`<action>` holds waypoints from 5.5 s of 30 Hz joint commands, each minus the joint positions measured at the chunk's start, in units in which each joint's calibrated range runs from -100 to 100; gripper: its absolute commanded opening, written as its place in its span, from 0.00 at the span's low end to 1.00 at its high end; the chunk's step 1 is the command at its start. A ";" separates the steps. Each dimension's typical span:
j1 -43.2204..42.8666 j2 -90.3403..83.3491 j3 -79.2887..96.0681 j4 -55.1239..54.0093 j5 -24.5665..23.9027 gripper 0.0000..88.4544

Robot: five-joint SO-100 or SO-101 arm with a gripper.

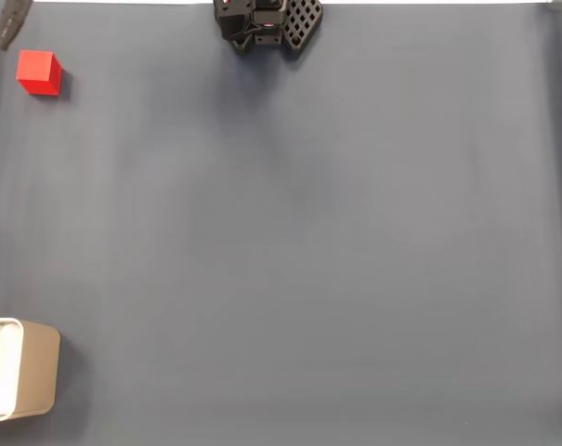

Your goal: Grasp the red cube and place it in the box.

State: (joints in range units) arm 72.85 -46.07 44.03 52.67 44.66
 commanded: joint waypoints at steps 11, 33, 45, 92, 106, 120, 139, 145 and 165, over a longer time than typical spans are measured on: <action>0.09 0.84 3.78 -8.32 2.83 0.56; 0.38 3.18 12.35 -13.73 2.64 0.56; -0.76 7.34 14.27 -18.24 2.10 0.56; -4.38 23.54 11.81 -28.48 0.39 0.56; -5.73 28.31 8.34 -30.53 0.00 0.56; -6.94 28.65 8.25 -30.78 -0.59 0.56; -6.80 28.91 8.07 -33.07 -0.73 0.29; -7.01 28.57 8.07 -32.58 0.05 0.15; -7.86 28.22 7.06 -29.88 2.39 0.00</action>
State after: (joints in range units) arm 65.73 -16.89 54.25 21.88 46.67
